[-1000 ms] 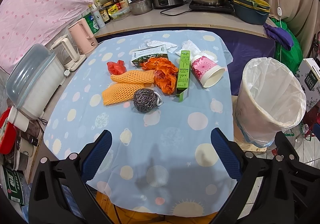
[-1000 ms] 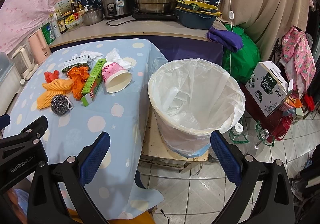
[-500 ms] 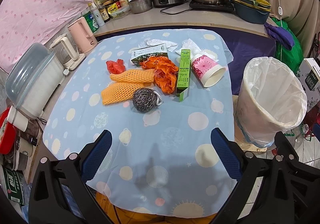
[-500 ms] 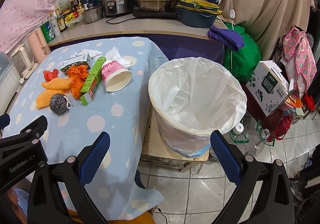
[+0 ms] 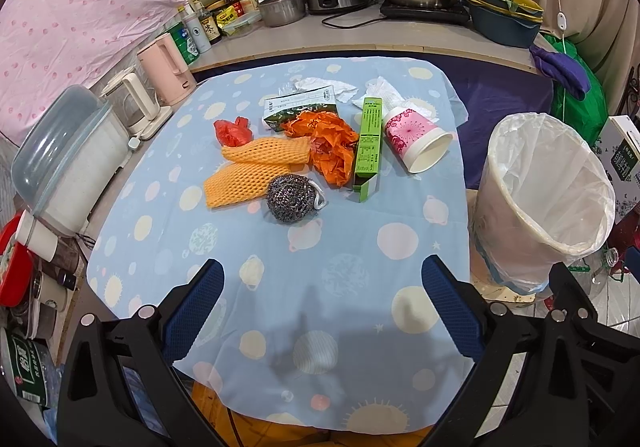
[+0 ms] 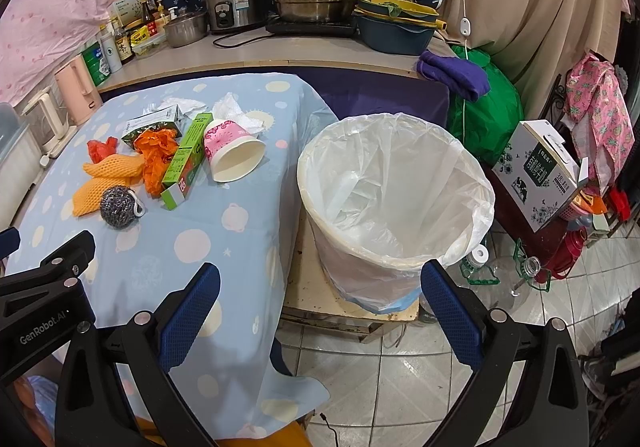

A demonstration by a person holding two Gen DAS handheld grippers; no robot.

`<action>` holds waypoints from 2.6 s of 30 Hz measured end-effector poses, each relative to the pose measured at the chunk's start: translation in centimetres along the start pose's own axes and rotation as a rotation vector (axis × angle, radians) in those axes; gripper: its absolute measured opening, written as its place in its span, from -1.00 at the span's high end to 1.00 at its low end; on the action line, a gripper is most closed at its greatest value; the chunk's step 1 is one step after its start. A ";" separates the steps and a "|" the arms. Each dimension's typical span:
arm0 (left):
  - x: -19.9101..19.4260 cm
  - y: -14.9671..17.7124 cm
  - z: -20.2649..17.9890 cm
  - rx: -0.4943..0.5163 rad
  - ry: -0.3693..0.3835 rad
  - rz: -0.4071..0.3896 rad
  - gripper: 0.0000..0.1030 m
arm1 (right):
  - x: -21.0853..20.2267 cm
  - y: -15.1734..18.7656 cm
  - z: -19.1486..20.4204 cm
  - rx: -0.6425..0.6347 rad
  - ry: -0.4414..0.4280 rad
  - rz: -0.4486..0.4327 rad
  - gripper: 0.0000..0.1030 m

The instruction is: Collect trash

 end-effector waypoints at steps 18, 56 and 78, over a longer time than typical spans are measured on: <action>0.1 0.4 1.9 -0.002 0.002 -0.003 -0.84 | 0.1 -0.1 0.2 -0.005 -0.002 0.000 -0.87; 1.5 0.5 3.0 -0.018 0.013 0.033 -0.84 | 1.3 -0.2 1.2 -0.008 0.006 0.024 -0.87; 13.7 0.6 6.9 -0.156 0.058 0.181 -0.84 | 9.1 -1.3 3.9 -0.035 -0.001 0.069 -0.87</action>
Point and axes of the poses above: each gripper's, at about its wrist camera, not at the fingertips, and x roughly the way its jaws point, z to its left, y to its underside, the point moved 8 cm from there along x, roughly the way its jaws point, and after that the axes turned 13 degrees about -y, right-handed, at the moved point
